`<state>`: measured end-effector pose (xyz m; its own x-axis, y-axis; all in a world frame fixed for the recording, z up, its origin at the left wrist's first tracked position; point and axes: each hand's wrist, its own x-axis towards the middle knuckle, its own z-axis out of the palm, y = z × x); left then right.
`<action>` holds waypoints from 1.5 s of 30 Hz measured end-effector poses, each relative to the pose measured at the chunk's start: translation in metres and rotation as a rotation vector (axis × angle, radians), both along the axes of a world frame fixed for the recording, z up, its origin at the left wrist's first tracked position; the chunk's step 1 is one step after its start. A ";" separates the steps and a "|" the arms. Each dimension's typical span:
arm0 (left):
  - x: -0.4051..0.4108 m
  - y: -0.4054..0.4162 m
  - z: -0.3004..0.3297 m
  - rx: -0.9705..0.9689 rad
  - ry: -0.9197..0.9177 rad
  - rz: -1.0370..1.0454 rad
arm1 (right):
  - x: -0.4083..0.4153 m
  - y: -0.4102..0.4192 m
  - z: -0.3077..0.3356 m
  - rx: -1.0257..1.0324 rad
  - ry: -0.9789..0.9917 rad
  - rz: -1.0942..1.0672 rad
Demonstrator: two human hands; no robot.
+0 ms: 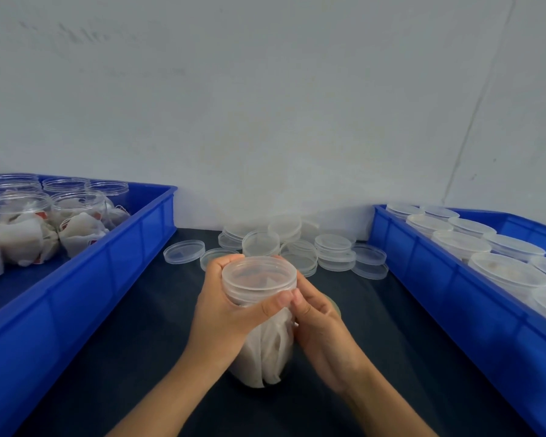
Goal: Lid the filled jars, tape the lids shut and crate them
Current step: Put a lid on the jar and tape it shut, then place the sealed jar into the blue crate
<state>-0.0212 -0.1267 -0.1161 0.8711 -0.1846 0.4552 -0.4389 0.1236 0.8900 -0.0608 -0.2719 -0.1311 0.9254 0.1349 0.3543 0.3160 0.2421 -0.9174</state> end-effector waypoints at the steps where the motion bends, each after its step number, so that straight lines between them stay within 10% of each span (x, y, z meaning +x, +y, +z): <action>1: 0.000 0.000 0.000 0.007 -0.009 0.002 | 0.000 -0.001 0.000 0.014 0.018 -0.002; 29: -0.035 -0.040 0.041 0.269 -0.167 0.045 | -0.072 -0.018 0.074 -0.403 0.020 -0.399; 45: -0.089 -0.128 0.073 0.220 -0.259 -0.272 | -0.127 -0.077 0.131 -0.524 -0.091 -1.003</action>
<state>-0.1105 -0.2549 -0.0429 0.6395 -0.5085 0.5766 -0.6287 0.0857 0.7729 -0.1877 -0.3490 -0.0001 0.6732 -0.5013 0.5436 0.2213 -0.5649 -0.7949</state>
